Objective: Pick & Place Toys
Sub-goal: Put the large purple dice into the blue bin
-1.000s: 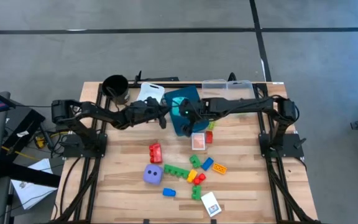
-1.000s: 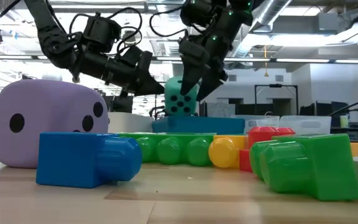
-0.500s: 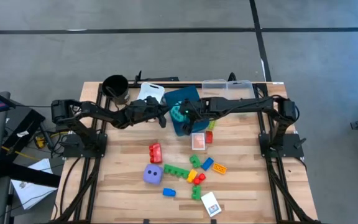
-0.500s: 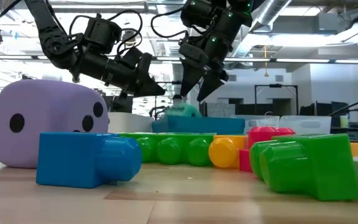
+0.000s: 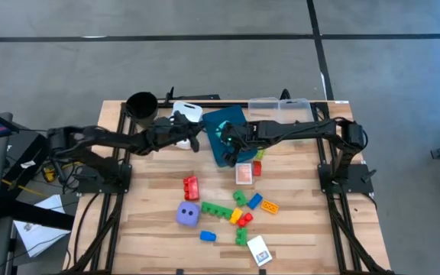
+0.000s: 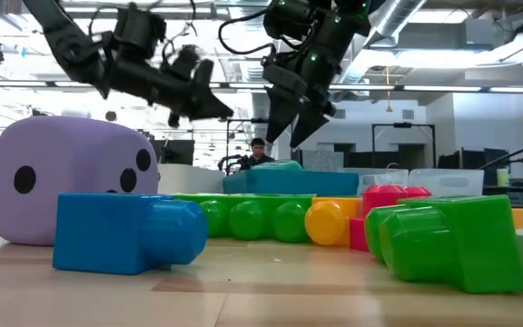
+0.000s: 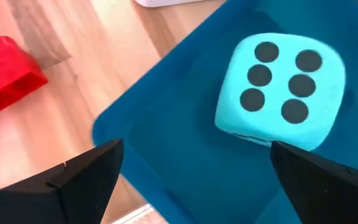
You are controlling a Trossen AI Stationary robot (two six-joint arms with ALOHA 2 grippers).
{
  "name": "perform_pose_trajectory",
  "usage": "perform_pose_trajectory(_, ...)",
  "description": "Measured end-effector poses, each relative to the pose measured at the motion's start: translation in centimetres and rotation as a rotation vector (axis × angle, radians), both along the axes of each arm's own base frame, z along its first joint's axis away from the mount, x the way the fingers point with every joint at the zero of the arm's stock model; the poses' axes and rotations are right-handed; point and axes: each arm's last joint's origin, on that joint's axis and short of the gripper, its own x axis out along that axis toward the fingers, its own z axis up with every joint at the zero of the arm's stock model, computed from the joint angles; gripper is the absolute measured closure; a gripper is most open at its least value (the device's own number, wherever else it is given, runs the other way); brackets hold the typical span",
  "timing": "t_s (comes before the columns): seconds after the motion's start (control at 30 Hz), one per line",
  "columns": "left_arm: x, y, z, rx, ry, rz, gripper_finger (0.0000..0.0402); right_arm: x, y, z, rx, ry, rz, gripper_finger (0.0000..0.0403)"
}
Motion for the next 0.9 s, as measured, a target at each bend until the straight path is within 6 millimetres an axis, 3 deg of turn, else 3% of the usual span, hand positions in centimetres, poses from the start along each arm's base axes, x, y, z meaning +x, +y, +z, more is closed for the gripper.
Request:
perform_pose_trajectory(0.17,-1.9,-2.0,2.3,0.014,0.068,-0.091,0.0402,0.2,0.8,0.0,-0.04,0.011,0.056,0.0003)
perform_pose_trajectory(0.37,-3.6,-4.8,2.3,-0.119,0.195,-0.268,0.0402,0.4,3.0,0.0,-0.044,0.011,0.127,0.0003)
perform_pose_trajectory(0.63,-3.4,-7.8,0.9,-0.145,0.323,-0.395,0.0402,0.6,7.9,-0.3,-0.035,0.02,0.277,0.0003)
perform_pose_trajectory(0.9,-2.8,-8.4,0.2,-0.144,0.343,-0.417,0.0402,0.1,12.5,-0.4,-0.028,0.021,0.405,0.0003)
